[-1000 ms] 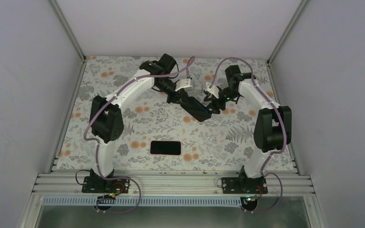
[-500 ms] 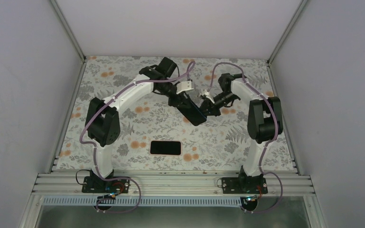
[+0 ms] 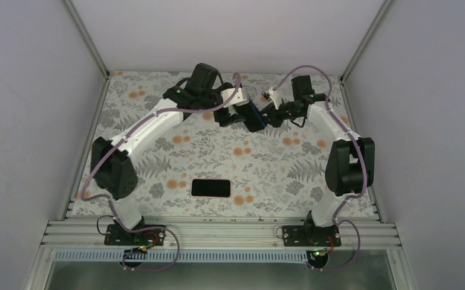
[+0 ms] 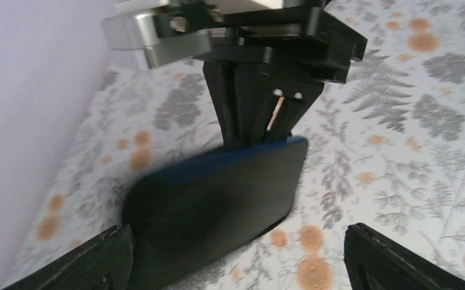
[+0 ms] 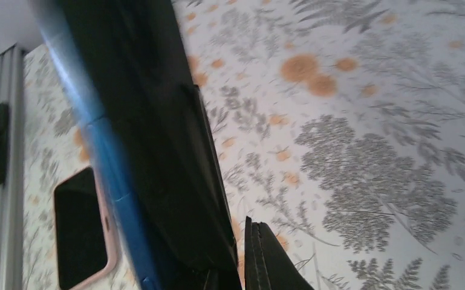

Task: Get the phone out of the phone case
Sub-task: Remove the phone case from the phone.

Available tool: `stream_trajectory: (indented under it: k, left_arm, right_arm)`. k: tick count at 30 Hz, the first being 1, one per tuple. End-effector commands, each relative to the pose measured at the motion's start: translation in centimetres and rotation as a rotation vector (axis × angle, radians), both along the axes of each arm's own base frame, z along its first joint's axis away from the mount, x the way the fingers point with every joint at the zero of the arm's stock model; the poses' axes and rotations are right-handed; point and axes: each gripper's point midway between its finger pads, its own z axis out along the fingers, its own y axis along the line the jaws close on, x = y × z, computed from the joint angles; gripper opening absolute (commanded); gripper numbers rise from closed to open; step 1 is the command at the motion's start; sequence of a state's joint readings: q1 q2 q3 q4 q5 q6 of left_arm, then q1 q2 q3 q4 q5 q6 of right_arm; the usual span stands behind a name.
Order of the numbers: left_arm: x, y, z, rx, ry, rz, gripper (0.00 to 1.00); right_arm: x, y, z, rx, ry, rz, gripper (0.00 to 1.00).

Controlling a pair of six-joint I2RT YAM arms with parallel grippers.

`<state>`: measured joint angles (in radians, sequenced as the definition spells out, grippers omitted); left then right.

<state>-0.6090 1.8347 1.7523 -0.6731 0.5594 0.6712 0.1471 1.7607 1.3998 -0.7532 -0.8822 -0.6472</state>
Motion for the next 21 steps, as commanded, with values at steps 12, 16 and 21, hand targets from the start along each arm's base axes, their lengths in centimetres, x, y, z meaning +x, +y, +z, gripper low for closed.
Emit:
stream_trajectory:
  k: [12,16,21]
  left_arm:
    - [5.8,-4.4,-2.7,-0.172,-0.337,0.455,0.92]
    - [7.2,-6.2,-3.3,-0.246,-0.293,0.524,0.94]
    - [8.6,-7.8,-4.8,-0.229,-0.261,0.569,0.94]
  right_arm:
    - [11.9,-3.6,3.3,0.184,0.044,-0.567,0.04]
    - [11.6,-3.6,4.0,0.218,0.011,-0.620,0.04]
    - [11.3,-2.9,4.7,0.231,-0.008,-0.615,0.04]
